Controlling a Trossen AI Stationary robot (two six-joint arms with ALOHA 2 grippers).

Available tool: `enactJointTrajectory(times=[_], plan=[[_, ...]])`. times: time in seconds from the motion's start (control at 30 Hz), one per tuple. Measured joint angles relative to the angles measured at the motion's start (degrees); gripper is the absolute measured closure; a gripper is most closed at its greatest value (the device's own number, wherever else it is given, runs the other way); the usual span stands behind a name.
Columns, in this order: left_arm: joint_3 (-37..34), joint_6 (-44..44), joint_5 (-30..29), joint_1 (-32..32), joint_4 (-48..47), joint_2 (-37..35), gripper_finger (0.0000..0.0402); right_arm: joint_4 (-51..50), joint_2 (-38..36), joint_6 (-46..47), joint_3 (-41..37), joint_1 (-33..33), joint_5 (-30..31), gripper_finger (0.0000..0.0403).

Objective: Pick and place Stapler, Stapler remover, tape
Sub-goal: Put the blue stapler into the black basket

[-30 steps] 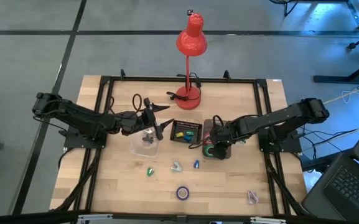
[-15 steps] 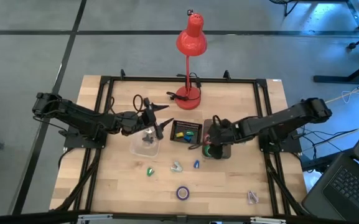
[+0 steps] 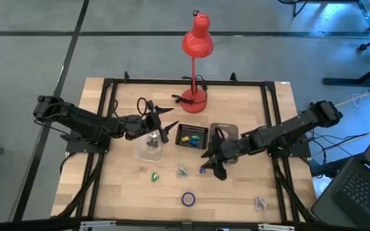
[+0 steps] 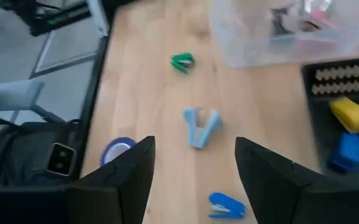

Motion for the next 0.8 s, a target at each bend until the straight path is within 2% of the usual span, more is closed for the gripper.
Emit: enactJointTrajectory(times=[0.2,0.3,0.43,0.63,0.8], plan=[[0.0,0.0,0.0,0.0,0.0,0.0,0.0132,0.8,2.9,0.1,0.0,1.3,0.0,0.0181],[0.0,-0.1,0.0,0.0,0.0,0.0,0.0132,0.9,7.6,0.2,0.0,1.3,-0.6,0.0181],[0.0,-0.1,0.1,0.0,0.0,0.0,0.0132,-1.9,14.4,-2.0,2.5,1.2,-4.4,0.0181],[0.0,-0.1,0.1,0.0,0.0,0.0,0.0132,-17.1,21.6,-14.0,13.0,1.2,-4.6,0.0189],[0.0,-0.1,0.1,0.0,0.0,0.0,0.0132,-31.8,26.3,-19.6,21.7,1.2,-1.9,0.0201]])
